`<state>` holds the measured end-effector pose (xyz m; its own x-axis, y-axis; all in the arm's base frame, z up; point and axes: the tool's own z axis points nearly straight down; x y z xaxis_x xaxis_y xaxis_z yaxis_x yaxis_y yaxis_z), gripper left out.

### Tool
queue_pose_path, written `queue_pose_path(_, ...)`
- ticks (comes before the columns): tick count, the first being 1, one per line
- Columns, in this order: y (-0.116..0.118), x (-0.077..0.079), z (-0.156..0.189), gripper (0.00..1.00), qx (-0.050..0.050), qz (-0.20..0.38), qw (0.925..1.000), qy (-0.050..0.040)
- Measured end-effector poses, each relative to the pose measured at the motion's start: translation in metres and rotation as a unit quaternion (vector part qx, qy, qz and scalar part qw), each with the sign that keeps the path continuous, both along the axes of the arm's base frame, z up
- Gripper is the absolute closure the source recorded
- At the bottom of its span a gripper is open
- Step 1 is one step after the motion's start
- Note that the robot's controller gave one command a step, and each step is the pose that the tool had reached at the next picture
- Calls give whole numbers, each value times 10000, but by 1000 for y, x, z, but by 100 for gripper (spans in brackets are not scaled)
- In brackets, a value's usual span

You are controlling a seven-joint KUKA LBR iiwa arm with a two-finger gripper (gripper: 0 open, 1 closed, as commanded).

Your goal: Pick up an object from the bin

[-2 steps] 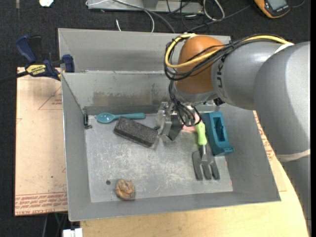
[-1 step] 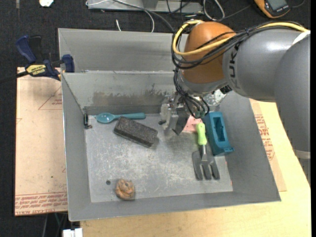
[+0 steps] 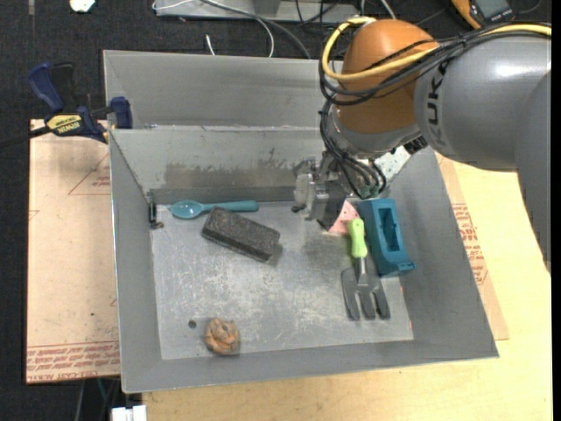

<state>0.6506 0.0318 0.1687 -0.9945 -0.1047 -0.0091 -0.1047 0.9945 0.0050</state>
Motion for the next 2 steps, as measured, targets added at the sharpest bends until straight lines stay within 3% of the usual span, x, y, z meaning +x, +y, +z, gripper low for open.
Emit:
queue_pose_path(1,-6,2,17,100,-2,43,10000,-50)
queue_pose_path(2,-8,0,69,100,-4,196,9998,-15)
